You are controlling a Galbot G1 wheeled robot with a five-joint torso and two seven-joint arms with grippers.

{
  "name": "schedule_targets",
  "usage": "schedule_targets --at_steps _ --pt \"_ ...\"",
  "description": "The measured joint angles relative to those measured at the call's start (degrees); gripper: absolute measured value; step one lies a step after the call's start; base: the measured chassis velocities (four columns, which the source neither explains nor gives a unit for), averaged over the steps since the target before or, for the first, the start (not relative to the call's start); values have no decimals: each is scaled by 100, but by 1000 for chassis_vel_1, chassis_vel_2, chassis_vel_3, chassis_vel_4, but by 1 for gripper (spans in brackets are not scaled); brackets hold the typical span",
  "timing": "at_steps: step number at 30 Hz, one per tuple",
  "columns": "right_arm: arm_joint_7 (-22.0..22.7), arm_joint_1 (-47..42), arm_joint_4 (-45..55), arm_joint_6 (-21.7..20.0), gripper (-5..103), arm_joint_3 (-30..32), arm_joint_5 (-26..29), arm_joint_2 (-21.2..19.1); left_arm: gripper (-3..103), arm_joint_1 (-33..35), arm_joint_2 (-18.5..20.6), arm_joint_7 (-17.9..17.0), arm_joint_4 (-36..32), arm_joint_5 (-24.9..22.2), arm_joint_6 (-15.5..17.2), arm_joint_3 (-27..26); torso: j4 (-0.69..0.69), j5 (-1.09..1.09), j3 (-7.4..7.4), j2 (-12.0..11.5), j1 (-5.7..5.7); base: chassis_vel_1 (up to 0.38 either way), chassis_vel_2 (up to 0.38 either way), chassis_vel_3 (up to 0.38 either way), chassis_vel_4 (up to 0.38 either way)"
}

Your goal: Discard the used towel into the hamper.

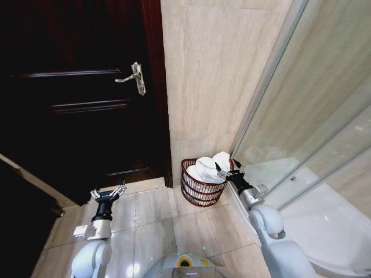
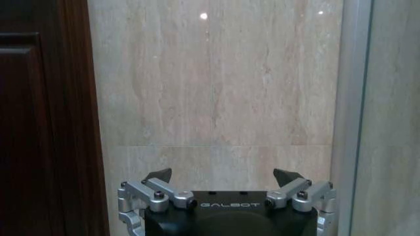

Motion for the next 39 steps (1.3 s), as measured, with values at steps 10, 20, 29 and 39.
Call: schedule_targets --at_steps 10,20,29,39 --pt "-45 31 -46 2 100 1 41 -34 100 5 -46 5 -2 0 -13 -7 0 0 0 0 0 -11 10 11 -13" --pt "-37 -44 28 -210 100 9 222 -68 100 35 -57 9 -30 6 -70 -13 1 1 0 0 1 -66 45 73 -60" --pt "44 437 374 -3039 100 -7 1510 -687 100 26 1 -7 40 -76 -175 -1 -1 -1 -1 0 0 -10 12 17 -10" --pt "980 1666 -791 -3327 100 -1100 2332 -1184 100 129 268 -24 -133 -244 -108 -187 1 -1 0 0 0 0 0 0 0"
